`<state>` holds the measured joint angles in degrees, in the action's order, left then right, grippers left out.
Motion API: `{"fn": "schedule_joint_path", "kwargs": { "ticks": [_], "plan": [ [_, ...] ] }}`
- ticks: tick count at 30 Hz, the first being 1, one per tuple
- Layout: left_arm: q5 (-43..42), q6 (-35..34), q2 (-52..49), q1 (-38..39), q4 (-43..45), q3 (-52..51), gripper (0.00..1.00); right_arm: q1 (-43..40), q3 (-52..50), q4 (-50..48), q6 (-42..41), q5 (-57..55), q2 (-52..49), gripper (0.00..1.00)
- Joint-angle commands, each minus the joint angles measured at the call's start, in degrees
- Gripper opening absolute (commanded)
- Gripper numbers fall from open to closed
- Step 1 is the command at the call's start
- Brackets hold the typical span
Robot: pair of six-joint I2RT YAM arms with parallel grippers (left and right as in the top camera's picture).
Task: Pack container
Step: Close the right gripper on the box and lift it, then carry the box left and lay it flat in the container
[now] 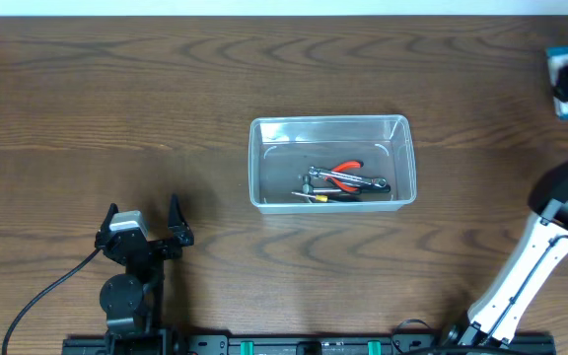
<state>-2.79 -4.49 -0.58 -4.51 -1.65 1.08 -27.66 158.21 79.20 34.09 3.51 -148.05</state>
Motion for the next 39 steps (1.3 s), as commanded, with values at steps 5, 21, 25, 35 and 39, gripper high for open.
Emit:
{"fn": "schedule_joint_path", "kwargs": {
  "ticks": [5,21,25,35,39],
  "plan": [
    [0.92,0.33,0.35,-0.35,-2.36,-0.85,0.98,13.84,6.14,4.42,2.43,2.54,7.48,0.62],
    [0.92,0.33,0.35,-0.35,-2.34,-0.85,0.98,44.33,5.51,18.12,7.76,3.87,11.61,0.66],
    [0.92,0.33,0.35,-0.35,-2.36,-0.85,0.98,49.99,5.16,18.12,8.0,5.16,11.58,0.65],
    [0.92,0.33,0.35,-0.35,-2.36,-0.85,0.98,57.51,-7.48,18.12,11.89,4.68,11.58,0.69],
    [0.92,0.33,0.35,-0.35,-2.34,-0.85,0.98,57.7,-14.29,18.12,12.31,4.94,11.58,0.69]
  ]
}}
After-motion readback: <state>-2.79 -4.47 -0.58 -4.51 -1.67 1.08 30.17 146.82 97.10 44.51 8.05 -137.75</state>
